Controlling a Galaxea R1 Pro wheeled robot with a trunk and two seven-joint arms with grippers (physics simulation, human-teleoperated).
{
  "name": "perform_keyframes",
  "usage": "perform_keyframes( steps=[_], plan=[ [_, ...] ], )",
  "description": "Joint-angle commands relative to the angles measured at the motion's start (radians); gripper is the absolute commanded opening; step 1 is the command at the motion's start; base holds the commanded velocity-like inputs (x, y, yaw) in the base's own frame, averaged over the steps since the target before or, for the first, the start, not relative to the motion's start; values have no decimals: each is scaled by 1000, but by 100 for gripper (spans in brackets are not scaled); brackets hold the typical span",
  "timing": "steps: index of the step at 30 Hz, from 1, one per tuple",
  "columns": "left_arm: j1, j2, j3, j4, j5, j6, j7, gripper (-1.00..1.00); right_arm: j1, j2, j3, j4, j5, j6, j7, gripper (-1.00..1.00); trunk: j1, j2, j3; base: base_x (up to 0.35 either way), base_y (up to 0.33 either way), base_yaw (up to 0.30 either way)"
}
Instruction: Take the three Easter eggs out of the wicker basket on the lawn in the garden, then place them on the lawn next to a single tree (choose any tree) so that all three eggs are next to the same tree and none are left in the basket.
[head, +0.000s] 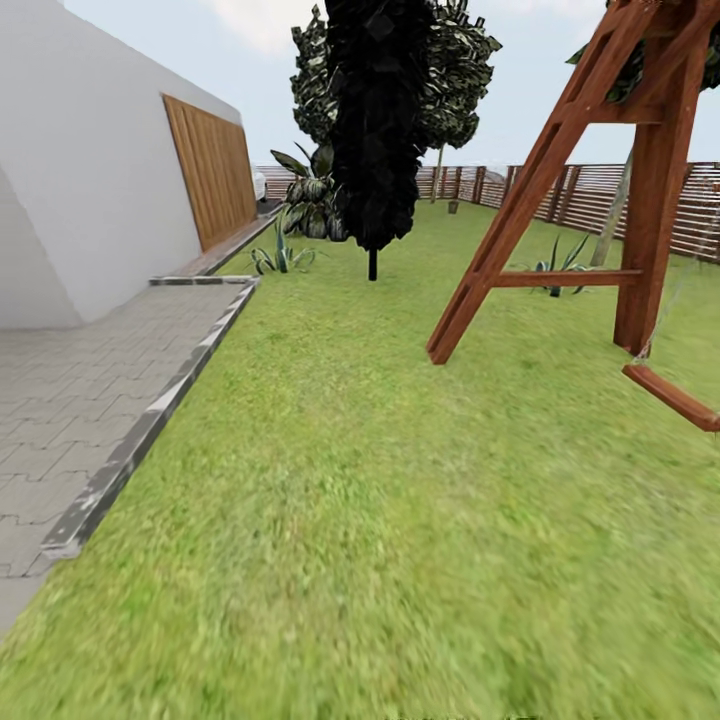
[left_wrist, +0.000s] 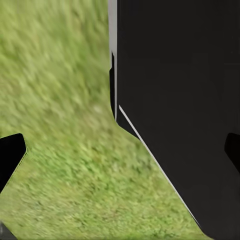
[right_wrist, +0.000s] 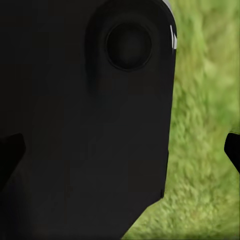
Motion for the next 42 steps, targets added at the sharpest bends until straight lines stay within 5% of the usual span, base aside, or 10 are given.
perform_keyframes(
  steps=[1,28,42],
  plan=[
    [0,0,1,0,0,0,0,100,-1,0,0,2,-1,-4,0,100,0,0,-1,0,0,-269],
    [0,0,1,0,0,0,0,100,-1,-1,0,0,-3,-4,0,100,0,0,-5,0,0,-240],
    [0,0,1,0,0,0,0,100,-1,0,-3,-10,-5,2,-7,100,0,0,-5,0,0,-22]
  ],
)
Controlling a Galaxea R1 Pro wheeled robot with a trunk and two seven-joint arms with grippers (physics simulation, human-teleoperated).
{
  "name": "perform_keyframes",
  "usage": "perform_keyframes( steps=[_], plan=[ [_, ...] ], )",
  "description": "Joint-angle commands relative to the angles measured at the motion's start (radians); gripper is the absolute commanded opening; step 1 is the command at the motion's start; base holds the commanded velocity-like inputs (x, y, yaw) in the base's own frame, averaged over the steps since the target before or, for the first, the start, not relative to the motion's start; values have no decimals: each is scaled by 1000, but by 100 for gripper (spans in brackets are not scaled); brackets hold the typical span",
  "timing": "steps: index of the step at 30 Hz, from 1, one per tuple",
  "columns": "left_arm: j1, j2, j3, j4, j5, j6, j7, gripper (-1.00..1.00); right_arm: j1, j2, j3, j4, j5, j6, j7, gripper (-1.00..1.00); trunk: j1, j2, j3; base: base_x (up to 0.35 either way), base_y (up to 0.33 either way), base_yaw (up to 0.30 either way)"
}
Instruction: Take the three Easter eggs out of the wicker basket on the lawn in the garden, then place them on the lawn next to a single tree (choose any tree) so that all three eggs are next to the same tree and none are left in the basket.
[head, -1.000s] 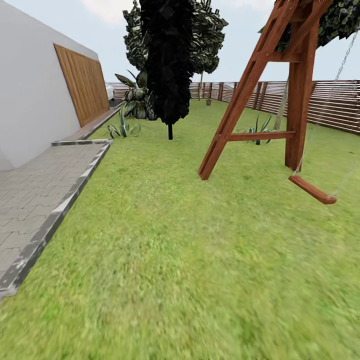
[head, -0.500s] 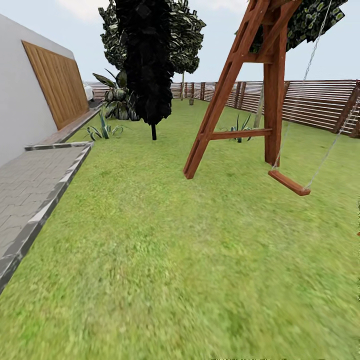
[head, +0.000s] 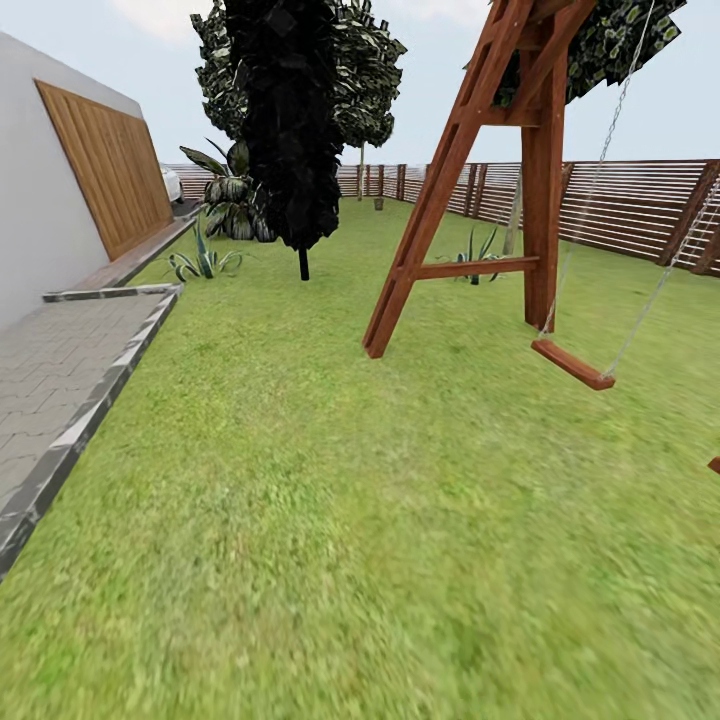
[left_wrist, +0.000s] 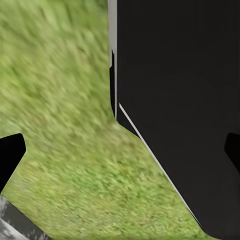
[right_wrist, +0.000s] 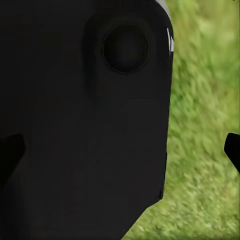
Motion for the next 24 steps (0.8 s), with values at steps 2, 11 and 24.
perform_keyframes(
  steps=[2,11,24],
  plan=[
    [0,0,1,0,0,0,0,100,-1,0,-2,0,-3,-4,0,100,0,0,-1,0,0,0],
    [0,0,1,0,0,0,-1,100,0,1,4,3,2,-5,9,100,0,0,-1,0,0,0],
    [0,0,-2,0,-3,1,3,100,0,-1,7,5,6,-4,7,100,0,0,-1,0,0,0]
  ],
)
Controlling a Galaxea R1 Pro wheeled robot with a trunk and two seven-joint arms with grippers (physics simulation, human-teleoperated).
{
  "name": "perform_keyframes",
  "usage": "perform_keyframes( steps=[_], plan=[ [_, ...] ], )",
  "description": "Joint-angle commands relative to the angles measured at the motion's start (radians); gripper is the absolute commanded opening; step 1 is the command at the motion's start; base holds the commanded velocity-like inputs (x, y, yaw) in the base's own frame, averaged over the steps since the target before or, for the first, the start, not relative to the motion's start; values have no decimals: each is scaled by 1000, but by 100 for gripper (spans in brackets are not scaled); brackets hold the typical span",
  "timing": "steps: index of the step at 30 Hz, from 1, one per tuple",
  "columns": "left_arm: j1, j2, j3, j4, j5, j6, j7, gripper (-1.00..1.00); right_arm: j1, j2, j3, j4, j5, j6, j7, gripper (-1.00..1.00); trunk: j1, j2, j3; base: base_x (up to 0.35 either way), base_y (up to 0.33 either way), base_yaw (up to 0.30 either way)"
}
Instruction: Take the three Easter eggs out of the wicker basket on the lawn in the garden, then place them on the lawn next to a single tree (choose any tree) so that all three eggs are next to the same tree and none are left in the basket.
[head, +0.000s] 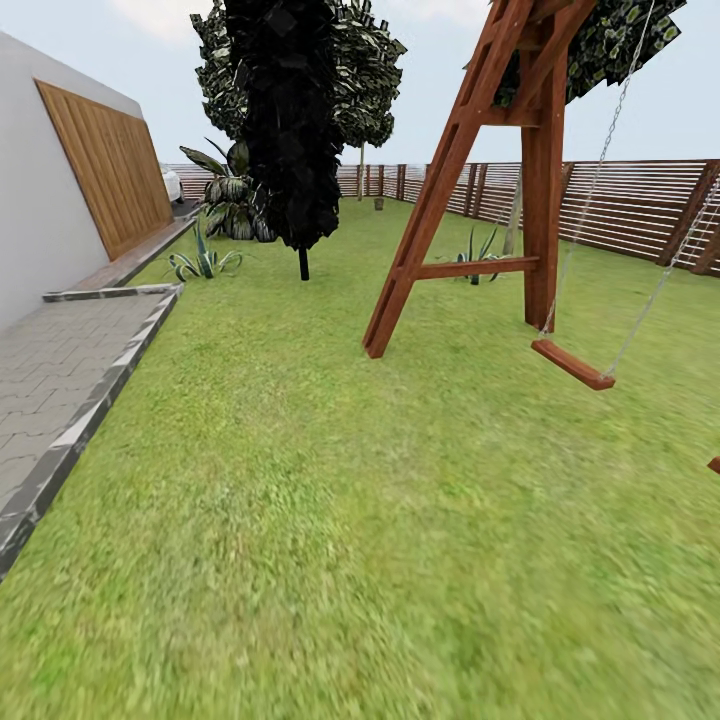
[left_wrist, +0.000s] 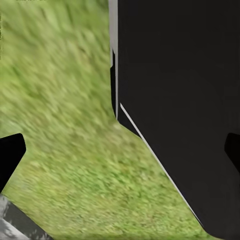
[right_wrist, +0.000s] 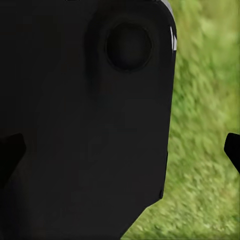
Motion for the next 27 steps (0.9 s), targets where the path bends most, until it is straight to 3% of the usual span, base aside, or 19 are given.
perform_keyframes(
  steps=[1,20,27],
  plan=[
    [0,0,2,0,1,0,-1,100,0,-1,0,1,0,-3,0,100,0,0,-1,0,0,0],
    [0,-14,2,-2,4,0,0,100,-1,-1,0,-2,0,-4,-2,100,0,0,-1,0,0,2],
    [0,-32,2,-2,6,0,5,100,-1,-1,0,0,1,-3,-3,100,0,0,-1,0,0,224]
  ],
)
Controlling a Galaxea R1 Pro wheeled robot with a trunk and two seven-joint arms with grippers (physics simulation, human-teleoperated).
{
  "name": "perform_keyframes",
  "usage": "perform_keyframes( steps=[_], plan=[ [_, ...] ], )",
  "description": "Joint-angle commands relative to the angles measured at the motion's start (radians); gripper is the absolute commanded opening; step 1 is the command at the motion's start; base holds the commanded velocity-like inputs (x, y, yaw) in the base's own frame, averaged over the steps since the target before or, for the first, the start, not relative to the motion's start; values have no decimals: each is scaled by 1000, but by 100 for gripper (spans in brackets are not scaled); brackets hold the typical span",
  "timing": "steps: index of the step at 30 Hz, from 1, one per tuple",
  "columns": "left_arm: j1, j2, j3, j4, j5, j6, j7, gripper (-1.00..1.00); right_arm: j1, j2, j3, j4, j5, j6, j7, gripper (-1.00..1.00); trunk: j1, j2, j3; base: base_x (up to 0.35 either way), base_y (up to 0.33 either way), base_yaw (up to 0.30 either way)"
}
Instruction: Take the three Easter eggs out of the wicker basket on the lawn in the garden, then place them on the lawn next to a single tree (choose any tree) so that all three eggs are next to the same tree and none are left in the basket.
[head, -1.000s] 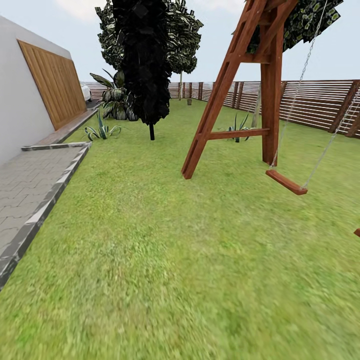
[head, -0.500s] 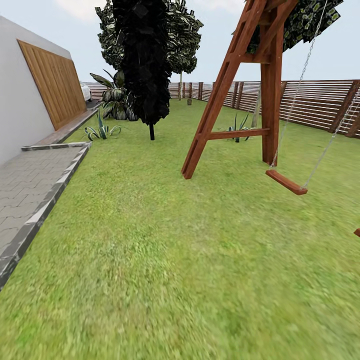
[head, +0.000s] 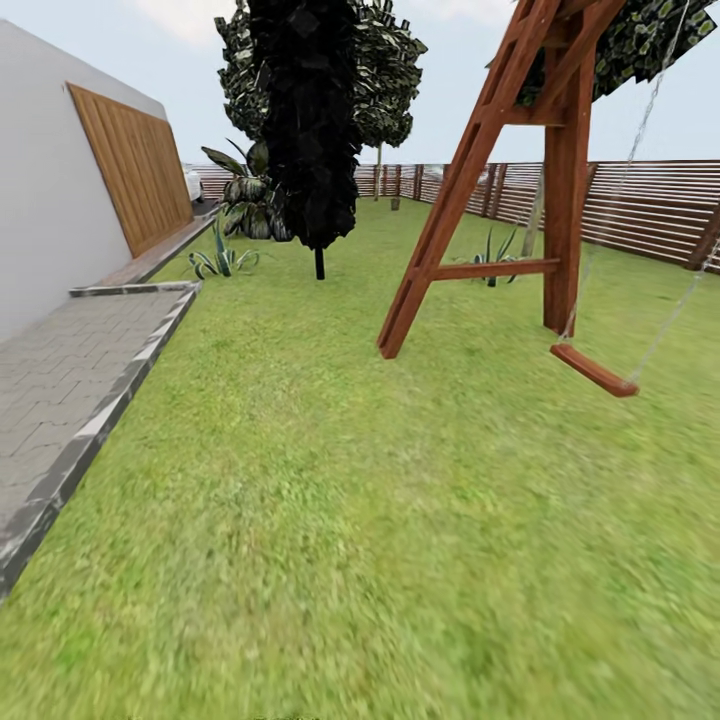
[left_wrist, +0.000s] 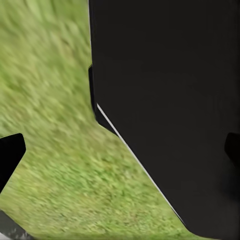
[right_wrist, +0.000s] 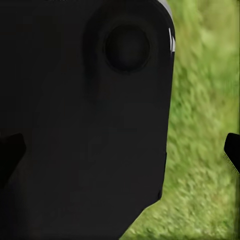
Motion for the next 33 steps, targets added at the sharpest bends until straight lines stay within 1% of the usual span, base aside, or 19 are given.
perform_keyframes(
  steps=[1,17,21,24,29,33],
  plan=[
    [0,0,1,0,1,0,1,100,0,0,0,1,0,-3,0,100,0,0,-1,0,0,278],
    [0,-2,4,1,1,0,1,100,0,1,1,2,1,-2,-1,100,0,0,-1,0,0,276],
    [0,-1,5,1,2,0,1,100,0,-1,1,-1,0,-3,-1,100,0,0,-1,51,3,55],
    [0,-1,6,1,2,1,1,100,0,-2,1,-2,0,-4,-1,100,0,0,-1,248,22,13],
    [0,0,37,1,2,3,1,100,0,-3,1,0,0,-4,-1,100,0,0,-1,323,4,2],
    [0,0,48,1,2,3,1,100,0,-4,3,3,2,0,0,100,0,0,-1,337,0,0]
  ],
)
